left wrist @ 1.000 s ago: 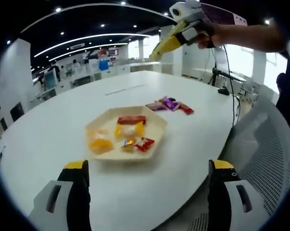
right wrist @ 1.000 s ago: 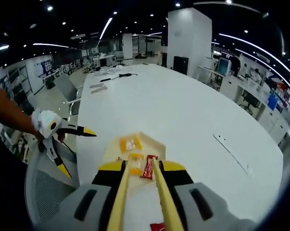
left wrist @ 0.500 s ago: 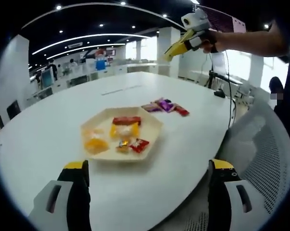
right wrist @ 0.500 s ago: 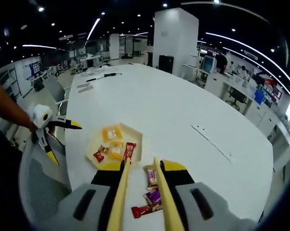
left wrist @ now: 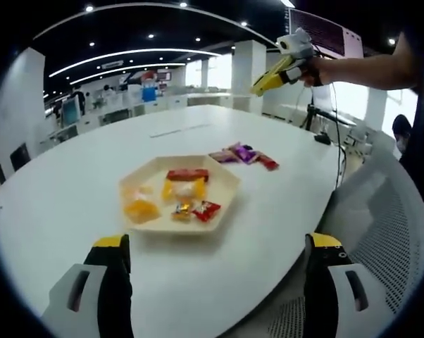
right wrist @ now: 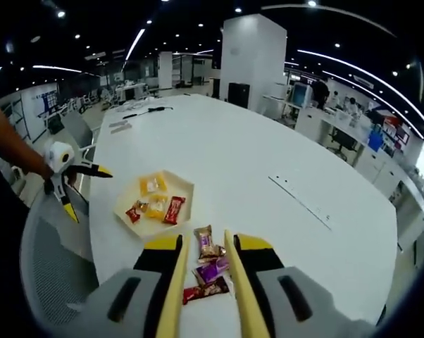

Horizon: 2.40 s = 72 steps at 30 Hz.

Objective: Place the target food into the container with the food tongs after gripping and lifting it, then release it inside without dropping or visibly crushing the food.

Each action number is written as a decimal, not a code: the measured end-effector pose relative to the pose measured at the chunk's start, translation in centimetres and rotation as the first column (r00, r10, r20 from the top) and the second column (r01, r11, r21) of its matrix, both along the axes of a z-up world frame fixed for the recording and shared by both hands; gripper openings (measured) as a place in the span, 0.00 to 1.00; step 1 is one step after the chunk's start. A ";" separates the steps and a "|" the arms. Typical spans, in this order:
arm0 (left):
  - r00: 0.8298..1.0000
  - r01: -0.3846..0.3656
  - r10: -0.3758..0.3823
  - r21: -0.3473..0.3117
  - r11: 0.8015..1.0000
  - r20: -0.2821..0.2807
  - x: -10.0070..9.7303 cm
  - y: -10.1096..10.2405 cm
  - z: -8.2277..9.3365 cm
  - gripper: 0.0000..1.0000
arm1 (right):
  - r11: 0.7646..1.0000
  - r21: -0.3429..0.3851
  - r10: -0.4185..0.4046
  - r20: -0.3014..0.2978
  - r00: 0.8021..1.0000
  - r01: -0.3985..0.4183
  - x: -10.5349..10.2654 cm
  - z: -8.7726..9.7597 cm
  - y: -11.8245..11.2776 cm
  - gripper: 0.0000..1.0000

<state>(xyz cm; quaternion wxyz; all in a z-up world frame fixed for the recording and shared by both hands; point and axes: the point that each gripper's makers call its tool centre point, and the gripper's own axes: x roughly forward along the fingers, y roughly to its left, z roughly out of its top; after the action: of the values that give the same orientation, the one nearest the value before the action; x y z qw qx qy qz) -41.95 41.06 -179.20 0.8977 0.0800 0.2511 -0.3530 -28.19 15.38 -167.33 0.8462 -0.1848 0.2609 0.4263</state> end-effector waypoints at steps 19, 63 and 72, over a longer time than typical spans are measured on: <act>0.998 0.050 -0.049 -0.061 0.997 0.033 -0.3 -1.3 1.3 1.00 | 0.997 -0.029 -0.072 0.035 0.997 0.073 2.0 -0.9 -2.5 0.29; 0.999 0.025 -0.024 0.030 0.999 -0.036 -0.2 -0.3 -0.7 1.00 | 0.991 -0.120 0.047 -0.104 0.993 -0.060 5.1 -15.9 -4.4 0.28; 0.998 0.031 -0.030 0.026 0.999 -0.048 -0.4 -0.4 -0.9 0.99 | 0.990 -0.130 -0.076 -0.180 0.981 0.052 5.2 -16.4 -4.7 0.26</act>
<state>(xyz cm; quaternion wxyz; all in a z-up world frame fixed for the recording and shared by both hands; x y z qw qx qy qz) -42.32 40.67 -180.07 0.8849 0.0873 0.2758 -0.3651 -23.00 10.73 -183.68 0.8185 -0.1885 0.3701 0.3970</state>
